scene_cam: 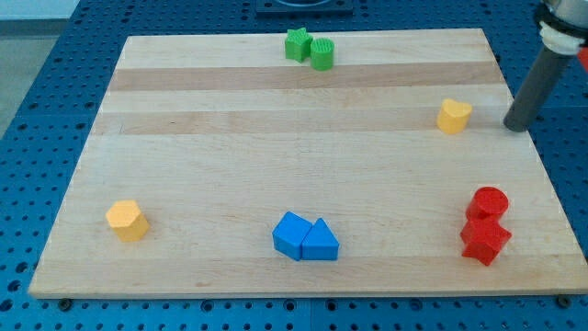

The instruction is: Slide the red star closer to the green star

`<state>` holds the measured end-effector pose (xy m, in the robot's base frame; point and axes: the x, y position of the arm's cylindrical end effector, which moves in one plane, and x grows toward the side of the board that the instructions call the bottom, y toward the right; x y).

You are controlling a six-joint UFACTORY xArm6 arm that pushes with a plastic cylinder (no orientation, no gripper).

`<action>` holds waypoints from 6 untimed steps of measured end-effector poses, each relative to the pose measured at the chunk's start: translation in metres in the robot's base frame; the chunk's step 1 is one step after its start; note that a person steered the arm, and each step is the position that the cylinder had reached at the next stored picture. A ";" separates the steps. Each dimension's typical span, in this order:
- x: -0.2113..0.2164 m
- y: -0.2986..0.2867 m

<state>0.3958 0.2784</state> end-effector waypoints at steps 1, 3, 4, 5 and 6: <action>-0.006 -0.036; -0.007 -0.117; -0.012 -0.147; -0.011 -0.179; 0.000 -0.208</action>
